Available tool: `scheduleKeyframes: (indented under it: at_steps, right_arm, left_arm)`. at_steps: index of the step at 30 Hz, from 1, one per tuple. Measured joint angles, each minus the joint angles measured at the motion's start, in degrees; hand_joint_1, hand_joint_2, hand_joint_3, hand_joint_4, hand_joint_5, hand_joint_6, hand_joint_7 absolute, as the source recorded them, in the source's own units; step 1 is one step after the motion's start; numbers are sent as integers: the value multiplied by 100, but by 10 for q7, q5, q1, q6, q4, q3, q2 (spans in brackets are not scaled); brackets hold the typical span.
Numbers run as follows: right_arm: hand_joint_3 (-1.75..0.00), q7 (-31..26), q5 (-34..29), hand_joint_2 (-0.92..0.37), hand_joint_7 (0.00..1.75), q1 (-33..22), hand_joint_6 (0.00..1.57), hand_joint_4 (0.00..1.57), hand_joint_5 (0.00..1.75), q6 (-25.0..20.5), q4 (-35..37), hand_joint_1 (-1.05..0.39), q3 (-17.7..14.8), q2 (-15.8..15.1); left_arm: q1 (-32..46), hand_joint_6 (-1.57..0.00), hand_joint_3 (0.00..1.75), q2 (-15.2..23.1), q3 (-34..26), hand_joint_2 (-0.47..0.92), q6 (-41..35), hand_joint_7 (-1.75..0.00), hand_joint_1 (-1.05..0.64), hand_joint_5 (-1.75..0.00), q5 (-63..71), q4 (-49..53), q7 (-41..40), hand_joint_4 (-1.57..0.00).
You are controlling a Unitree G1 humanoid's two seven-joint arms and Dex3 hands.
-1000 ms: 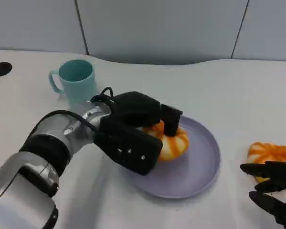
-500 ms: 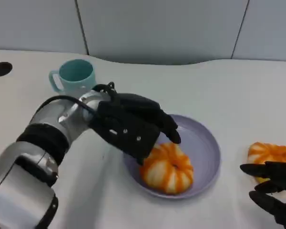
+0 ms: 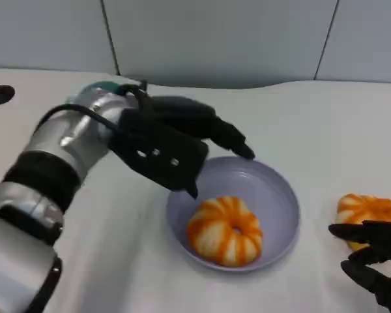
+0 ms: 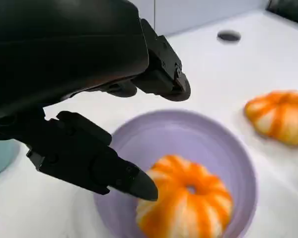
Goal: Grasp the bread from the table and place it into the plate.
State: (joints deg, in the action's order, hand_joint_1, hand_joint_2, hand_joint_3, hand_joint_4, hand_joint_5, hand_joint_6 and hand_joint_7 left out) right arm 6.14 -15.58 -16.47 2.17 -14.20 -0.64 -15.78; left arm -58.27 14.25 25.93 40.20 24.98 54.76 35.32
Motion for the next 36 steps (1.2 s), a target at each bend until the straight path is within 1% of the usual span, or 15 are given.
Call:
scheduleKeyframes:
  at_steps: [3, 4, 5, 6, 10, 16, 20, 24, 27, 28, 29, 30, 32, 34, 36]
  right_arm:
    - [-34, 0, 3, -92, 1, 0, 84, 69, 69, 9, 3, -26, -1, 0]
    - [-34, 0, 3, -92, 1, 0, 84, 68, 69, 11, 4, -27, -1, 0]
    - [-34, 0, 3, -92, 1, 1, 84, 68, 68, 14, 5, -27, -1, 0]
    - [-34, 0, 3, -92, 1, 2, 84, 67, 68, 17, 7, -27, -1, 0]
    - [-34, 0, 3, -92, 1, 1, 84, 66, 68, 20, 14, -27, -2, -1]
    - [-35, 1, 3, -92, 0, 0, 83, 65, 68, 19, 13, -27, -3, -2]
    - [-35, 2, 4, -92, 0, -2, 84, 65, 68, 20, 12, -26, -5, -4]
    - [-35, 2, 3, -92, 0, -4, 83, 65, 67, 21, 11, -26, -6, -5]
    - [-35, 2, 3, -92, 0, -4, 83, 65, 67, 21, 10, -27, -6, -5]
    - [-35, 2, 3, -92, 0, -4, 83, 65, 67, 21, 10, -27, -6, -5]
    - [-34, 2, 2, -92, 0, -4, 83, 66, 67, 21, 9, -27, -6, -5]
    - [-34, 2, 2, -92, 0, -4, 83, 66, 67, 21, 9, -26, -6, -5]
    - [-35, 1, 2, -92, 0, -3, 83, 66, 67, 23, 11, -26, -6, -5]
    - [-34, 1, 2, -92, 0, -2, 83, 66, 67, 24, 15, -26, -6, -5]
    - [-34, 1, 2, -92, 0, 0, 83, 66, 67, 24, 18, -26, -6, -5]
  left_arm:
    - [17, -46, 2, 20, -31, 85, 1, -1, -47, -29, -45, -17, 16, -21]
    - [25, -46, 1, 23, -45, 85, -2, -1, -47, -33, -67, -18, 27, -21]
    - [36, -46, 0, 25, -63, 86, -6, -1, -46, -50, -97, -18, 40, -15]
    - [51, -46, 0, 28, -84, 87, -10, 0, -46, -58, -128, -17, 54, -12]
    - [104, -47, 0, 45, -136, 88, -38, -1, -43, -72, -195, -21, 81, -11]
    - [193, -49, 4, 54, -195, 92, -121, -1, -38, -109, -252, -102, 76, -9]
    - [263, -54, 7, 61, -224, 92, -141, -4, -45, -119, -258, -144, 47, -17]
    - [327, -67, 7, 63, -240, 92, -183, -12, -43, -138, -257, -189, 12, -29]
    - [376, -74, 6, 58, -245, 92, -245, -18, -43, -142, -266, -237, -5, -36]
    - [390, -70, 6, 53, -247, 92, -268, -30, -44, -138, -271, -252, -11, -37]
    - [404, -56, 8, 47, -248, 92, -289, -62, -43, -134, -272, -267, -19, -36]
    - [416, -47, 10, 43, -248, 92, -307, -82, -43, -134, -273, -279, -26, -34]
    - [434, -36, 13, 39, -247, 92, -337, -108, -43, -136, -272, -298, -35, -30]
    - [443, -33, 12, 40, -246, 92, -361, -132, -46, -156, -270, -310, -38, -32]
    - [451, -34, 12, 43, -241, 92, -393, -149, -45, -170, -267, -324, -38, -38]
